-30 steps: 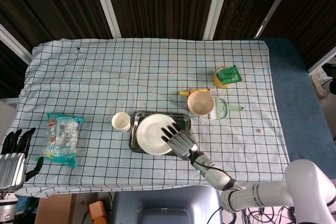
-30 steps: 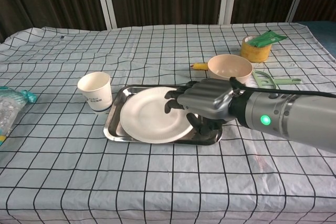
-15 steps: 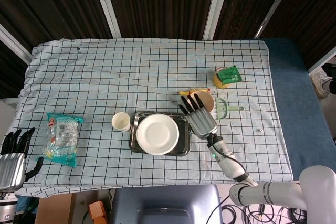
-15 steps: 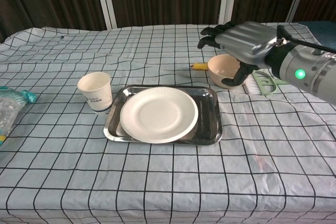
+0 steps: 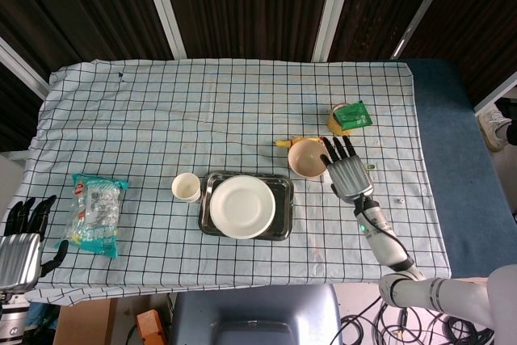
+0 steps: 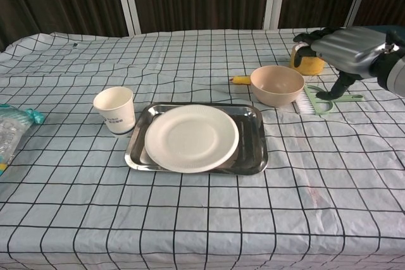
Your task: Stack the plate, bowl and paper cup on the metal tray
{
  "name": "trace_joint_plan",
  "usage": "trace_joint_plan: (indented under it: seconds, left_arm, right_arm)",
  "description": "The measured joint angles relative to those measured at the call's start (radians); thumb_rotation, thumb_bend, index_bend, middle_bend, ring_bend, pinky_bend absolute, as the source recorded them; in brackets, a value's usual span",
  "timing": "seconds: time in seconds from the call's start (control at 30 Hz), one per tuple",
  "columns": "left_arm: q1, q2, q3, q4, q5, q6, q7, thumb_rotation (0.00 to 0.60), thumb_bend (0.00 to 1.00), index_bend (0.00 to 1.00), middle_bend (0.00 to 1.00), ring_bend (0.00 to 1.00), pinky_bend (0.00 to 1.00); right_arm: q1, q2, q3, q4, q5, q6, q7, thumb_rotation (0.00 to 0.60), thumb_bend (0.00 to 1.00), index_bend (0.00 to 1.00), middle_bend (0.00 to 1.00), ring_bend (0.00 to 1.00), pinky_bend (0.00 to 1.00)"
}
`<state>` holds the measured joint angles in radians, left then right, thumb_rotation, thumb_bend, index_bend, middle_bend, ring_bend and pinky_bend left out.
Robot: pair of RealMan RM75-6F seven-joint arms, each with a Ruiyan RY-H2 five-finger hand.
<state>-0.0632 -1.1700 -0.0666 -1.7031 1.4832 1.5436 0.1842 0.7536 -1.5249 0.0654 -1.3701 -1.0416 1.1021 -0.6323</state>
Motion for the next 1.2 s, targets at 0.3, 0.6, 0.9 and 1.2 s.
trace_joint_plan:
  seconds: [0.3,0.6,0.9,1.2]
  left_arm:
    - [0.002,0.002,-0.001,0.003,-0.004,0.002,-0.003,0.6,0.37,0.0,0.14,0.04,0.04]
    - [0.003,0.003,-0.001,0.003,-0.003,0.006,-0.005,0.6,0.37,0.0,0.14,0.04,0.04]
    - [0.007,0.006,0.001,0.002,0.004,0.014,-0.008,0.6,0.37,0.0,0.14,0.04,0.04]
    - [0.006,0.005,0.001,0.002,0.002,0.011,-0.008,0.6,0.37,0.0,0.14,0.04,0.04]
  right_arm:
    - [0.001,-0.114,0.021,0.195,-0.027,-0.061,0.078,0.6,0.3,0.38,0.0,0.0,0.0]
    - [0.011,-0.226,0.045,0.347,-0.104,-0.079,0.167,0.6,0.49,0.52,0.01,0.0,0.0]
    - [0.002,-0.26,0.058,0.397,-0.149,-0.066,0.184,0.6,0.5,0.59,0.02,0.0,0.0]
    - [-0.017,-0.271,0.075,0.404,-0.216,0.032,0.221,0.6,0.47,0.73,0.1,0.0,0.0]
